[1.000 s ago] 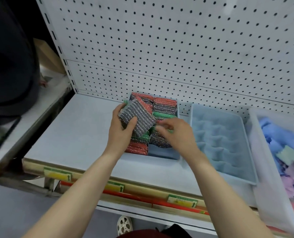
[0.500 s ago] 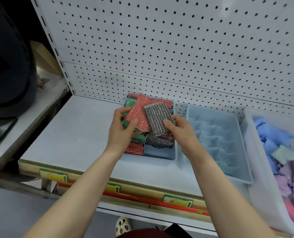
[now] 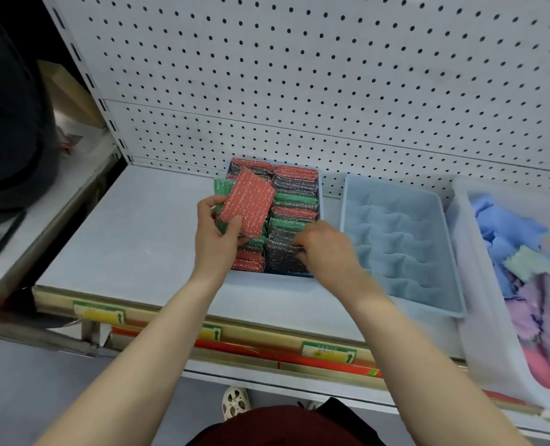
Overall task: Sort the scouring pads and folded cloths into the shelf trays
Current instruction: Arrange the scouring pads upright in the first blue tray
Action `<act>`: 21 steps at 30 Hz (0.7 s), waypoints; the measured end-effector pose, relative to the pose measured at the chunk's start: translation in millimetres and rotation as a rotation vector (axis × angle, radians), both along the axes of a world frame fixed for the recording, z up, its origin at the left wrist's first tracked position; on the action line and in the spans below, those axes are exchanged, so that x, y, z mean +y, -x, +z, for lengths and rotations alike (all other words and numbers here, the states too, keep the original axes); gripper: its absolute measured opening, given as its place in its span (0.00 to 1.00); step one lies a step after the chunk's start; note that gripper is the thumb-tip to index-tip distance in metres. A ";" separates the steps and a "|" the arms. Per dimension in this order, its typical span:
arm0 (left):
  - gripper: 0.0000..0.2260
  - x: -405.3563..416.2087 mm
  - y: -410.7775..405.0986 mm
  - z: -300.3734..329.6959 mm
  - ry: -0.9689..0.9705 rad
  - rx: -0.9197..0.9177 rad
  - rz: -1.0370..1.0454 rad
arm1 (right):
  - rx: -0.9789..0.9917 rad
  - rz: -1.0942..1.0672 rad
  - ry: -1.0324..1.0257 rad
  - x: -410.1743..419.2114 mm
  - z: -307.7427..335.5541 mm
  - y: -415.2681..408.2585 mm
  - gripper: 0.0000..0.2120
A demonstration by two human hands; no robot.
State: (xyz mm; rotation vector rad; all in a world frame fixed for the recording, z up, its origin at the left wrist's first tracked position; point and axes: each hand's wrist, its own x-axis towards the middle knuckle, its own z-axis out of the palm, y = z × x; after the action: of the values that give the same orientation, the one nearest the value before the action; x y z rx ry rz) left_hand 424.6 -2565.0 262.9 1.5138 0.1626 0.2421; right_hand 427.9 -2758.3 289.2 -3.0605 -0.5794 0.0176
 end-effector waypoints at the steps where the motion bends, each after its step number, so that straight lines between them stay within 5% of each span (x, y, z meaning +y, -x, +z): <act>1: 0.15 0.8 1.3 -0.7 0.000 0.002 -0.005 | -0.002 0.012 0.047 3.7 -4.3 0.7 0.08; 11: 0.16 4.4 3.9 4.6 -0.012 0.015 -0.051 | -0.055 -0.005 -0.077 3.5 -21.8 -1.6 0.14; 14: 0.15 4.0 6.9 9.6 0.026 -0.019 -0.142 | -0.029 -0.182 -0.545 7.6 -8.8 -5.4 0.16; 17: 0.15 -1.0 8.9 15.9 0.049 -0.024 -0.233 | 0.275 -0.330 -1.083 13.6 13.5 -11.6 0.10; 21: 0.17 -2.2 9.1 18.5 0.017 -0.024 -0.264 | 0.604 -0.431 -1.461 11.8 22.3 -15.4 0.11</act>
State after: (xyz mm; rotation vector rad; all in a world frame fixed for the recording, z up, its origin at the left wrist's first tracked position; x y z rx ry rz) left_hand 415.5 -2567.1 281.4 1.4974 -0.0552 0.0472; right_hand 443.3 -2746.5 311.5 -1.5508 0.1379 0.3229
